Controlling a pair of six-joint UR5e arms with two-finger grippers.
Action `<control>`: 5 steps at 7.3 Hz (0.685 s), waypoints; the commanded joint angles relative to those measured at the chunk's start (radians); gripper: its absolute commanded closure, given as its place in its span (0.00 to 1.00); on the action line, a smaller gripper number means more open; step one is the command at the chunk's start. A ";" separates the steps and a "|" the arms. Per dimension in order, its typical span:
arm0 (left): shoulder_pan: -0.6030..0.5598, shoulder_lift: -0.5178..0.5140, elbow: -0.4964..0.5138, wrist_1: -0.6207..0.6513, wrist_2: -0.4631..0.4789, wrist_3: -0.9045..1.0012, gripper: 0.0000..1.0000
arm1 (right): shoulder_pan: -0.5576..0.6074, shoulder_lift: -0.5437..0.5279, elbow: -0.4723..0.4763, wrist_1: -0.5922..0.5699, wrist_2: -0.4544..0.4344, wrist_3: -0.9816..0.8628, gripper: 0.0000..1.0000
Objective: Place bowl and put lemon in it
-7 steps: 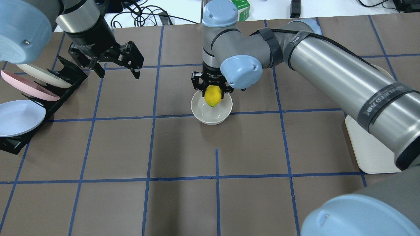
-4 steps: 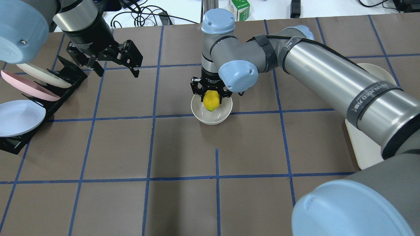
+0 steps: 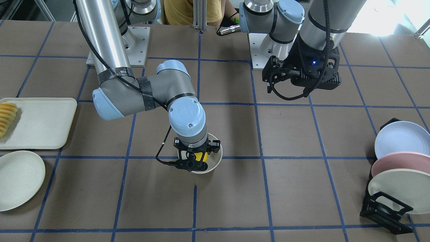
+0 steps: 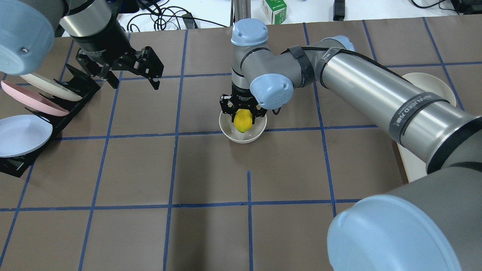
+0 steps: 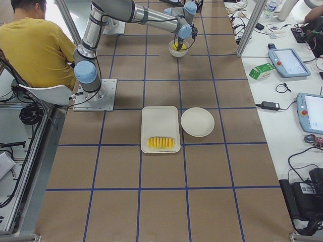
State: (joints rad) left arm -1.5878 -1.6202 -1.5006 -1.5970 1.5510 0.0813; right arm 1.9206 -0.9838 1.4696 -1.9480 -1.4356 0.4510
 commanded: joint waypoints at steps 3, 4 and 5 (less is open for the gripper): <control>0.002 0.003 -0.001 0.000 0.001 0.000 0.00 | 0.000 0.042 0.003 -0.037 0.004 0.003 0.78; 0.002 0.002 0.000 0.000 0.001 0.000 0.00 | 0.000 0.048 0.005 -0.039 0.003 0.003 0.68; 0.000 0.005 0.000 -0.001 0.006 0.000 0.00 | 0.000 0.042 0.003 -0.040 0.001 0.003 0.25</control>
State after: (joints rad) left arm -1.5863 -1.6173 -1.5007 -1.5972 1.5533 0.0813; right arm 1.9205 -0.9415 1.4730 -1.9831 -1.4326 0.4538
